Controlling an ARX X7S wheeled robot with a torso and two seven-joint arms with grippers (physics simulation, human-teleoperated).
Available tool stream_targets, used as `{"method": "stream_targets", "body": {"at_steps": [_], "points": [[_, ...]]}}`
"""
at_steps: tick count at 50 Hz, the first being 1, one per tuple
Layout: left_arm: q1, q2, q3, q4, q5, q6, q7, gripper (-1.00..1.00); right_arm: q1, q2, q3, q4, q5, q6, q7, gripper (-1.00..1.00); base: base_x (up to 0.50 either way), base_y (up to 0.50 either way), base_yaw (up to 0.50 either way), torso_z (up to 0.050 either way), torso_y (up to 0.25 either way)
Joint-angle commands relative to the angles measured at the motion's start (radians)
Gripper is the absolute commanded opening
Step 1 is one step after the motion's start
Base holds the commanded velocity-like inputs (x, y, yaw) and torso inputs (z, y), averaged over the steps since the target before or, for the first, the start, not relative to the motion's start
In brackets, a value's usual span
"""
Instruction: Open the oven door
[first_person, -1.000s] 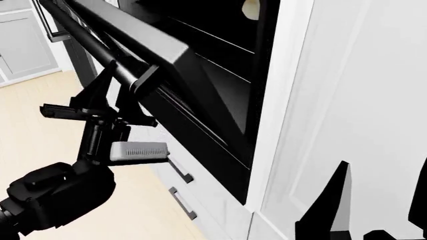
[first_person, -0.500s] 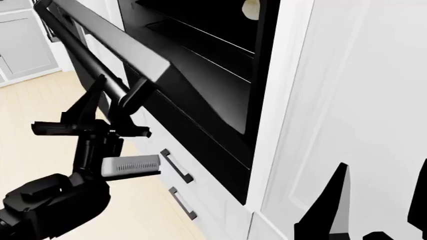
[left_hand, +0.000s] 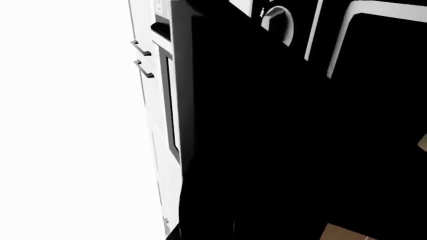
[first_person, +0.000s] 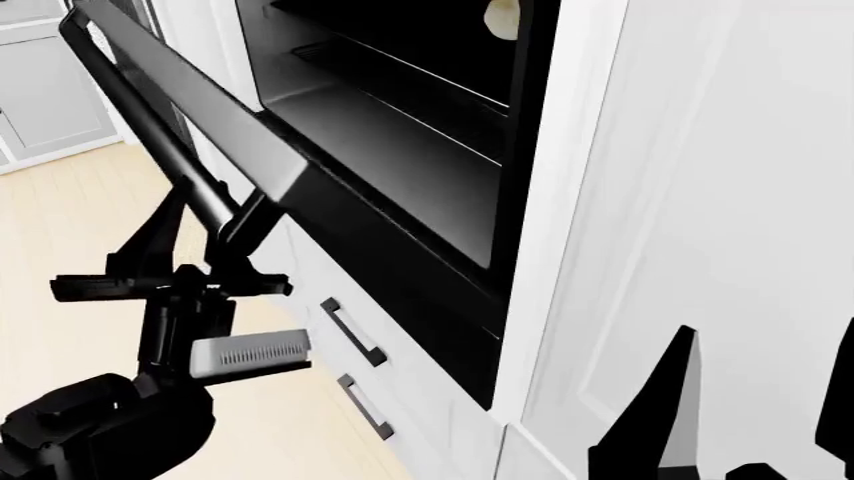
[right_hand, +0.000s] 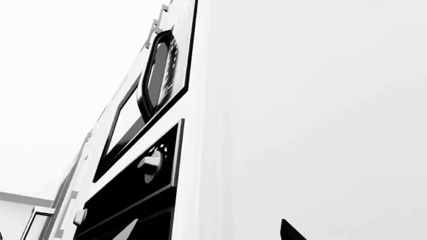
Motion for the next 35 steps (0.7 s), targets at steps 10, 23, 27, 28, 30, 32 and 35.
{"method": "stream_targets", "body": {"at_steps": [10, 23, 27, 28, 30, 32, 35], "points": [[0.112, 0.002, 0.072, -0.065, -0.027, -0.074, 0.140, -1.00, -0.001, -0.004, 0.007, -0.007, -0.023, 0.011, 0.005, 1.00, 0.00, 0.00, 0.00, -0.002, 0.000], [0.114, 0.003, 0.068, -0.065, -0.025, -0.074, 0.142, -1.00, -0.001, -0.003, 0.007, -0.007, -0.024, 0.011, 0.006, 1.00, 0.00, 0.00, 0.00, -0.002, 0.000], [0.115, 0.003, 0.067, -0.065, -0.024, -0.073, 0.143, -1.00, -0.001, -0.003, 0.006, -0.007, -0.024, 0.011, 0.006, 1.00, 0.00, 0.00, 0.00, -0.002, 0.000], [0.115, 0.003, 0.066, -0.065, -0.024, -0.073, 0.143, -1.00, -0.001, -0.003, 0.006, -0.007, -0.024, 0.011, 0.006, 1.00, 0.00, 0.00, 0.00, 0.000, 0.000], [0.120, -0.005, 0.068, -0.061, -0.021, -0.082, 0.145, -1.00, -0.001, -0.003, 0.006, -0.007, -0.026, 0.011, 0.007, 1.00, 0.01, 0.00, 0.00, 0.000, 0.000], [0.128, -0.019, 0.064, -0.057, -0.025, -0.082, 0.137, -1.00, -0.004, -0.003, 0.005, -0.008, -0.030, 0.009, 0.007, 1.00, 0.00, 0.01, 0.00, 0.000, 0.000], [0.138, -0.031, 0.062, -0.048, -0.025, -0.089, 0.128, -1.00, 0.002, -0.001, 0.004, -0.006, -0.025, 0.010, 0.006, 1.00, 0.00, 0.00, 0.00, -0.004, 0.000]]}}
